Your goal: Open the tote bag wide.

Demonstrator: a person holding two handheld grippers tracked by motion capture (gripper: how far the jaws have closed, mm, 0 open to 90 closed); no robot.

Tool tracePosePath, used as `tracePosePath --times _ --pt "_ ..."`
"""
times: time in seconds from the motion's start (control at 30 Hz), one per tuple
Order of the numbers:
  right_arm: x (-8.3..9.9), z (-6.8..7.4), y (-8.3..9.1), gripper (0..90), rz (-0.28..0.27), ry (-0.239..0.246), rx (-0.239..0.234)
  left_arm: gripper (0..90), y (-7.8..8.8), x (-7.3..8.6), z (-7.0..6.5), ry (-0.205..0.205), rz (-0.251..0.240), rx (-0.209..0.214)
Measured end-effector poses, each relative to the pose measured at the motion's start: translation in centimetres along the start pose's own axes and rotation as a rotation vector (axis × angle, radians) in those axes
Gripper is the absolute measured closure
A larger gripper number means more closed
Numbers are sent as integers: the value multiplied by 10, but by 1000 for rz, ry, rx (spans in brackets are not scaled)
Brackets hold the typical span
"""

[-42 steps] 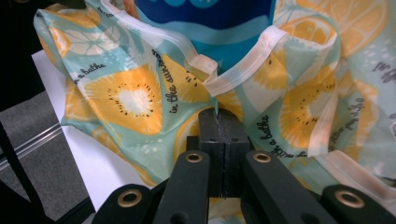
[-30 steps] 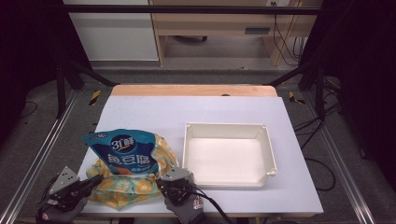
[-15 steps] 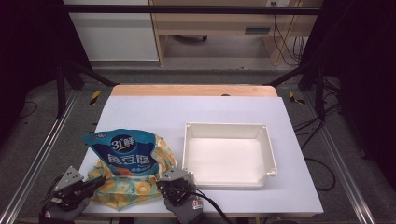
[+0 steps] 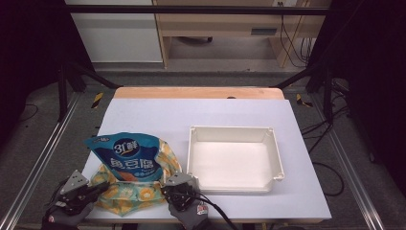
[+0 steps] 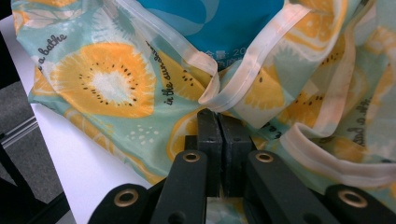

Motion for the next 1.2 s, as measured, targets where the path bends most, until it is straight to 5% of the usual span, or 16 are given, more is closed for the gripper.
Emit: tracePosePath --times 0.23,0.5,0.73,0.93,1.2 --pt "-1 2 6 824 -23 9 -2 898 -2 1 1 -2 20 -1" --pt "-16 11 43 749 -127 40 -15 899 -2 1 0 2 20 1" --pt "-42 24 68 770 -207 77 -18 899 -3 1 0 2 21 1" --pt "-49 29 43 899 -177 69 1 897 -2 1 1 2 17 1" --pt "-28 20 8 900 -80 41 21 888 -2 0 1 8 15 7"
Point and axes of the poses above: each handheld gripper's, and its own axes: y roughly backward along the jaws, x roughly out of its underside, z roughly to its left, the point moved 10 cm from there along -y, roughly forward along the jaws, and after that the axes turned 15 degrees about z, right-handed, at the moved point
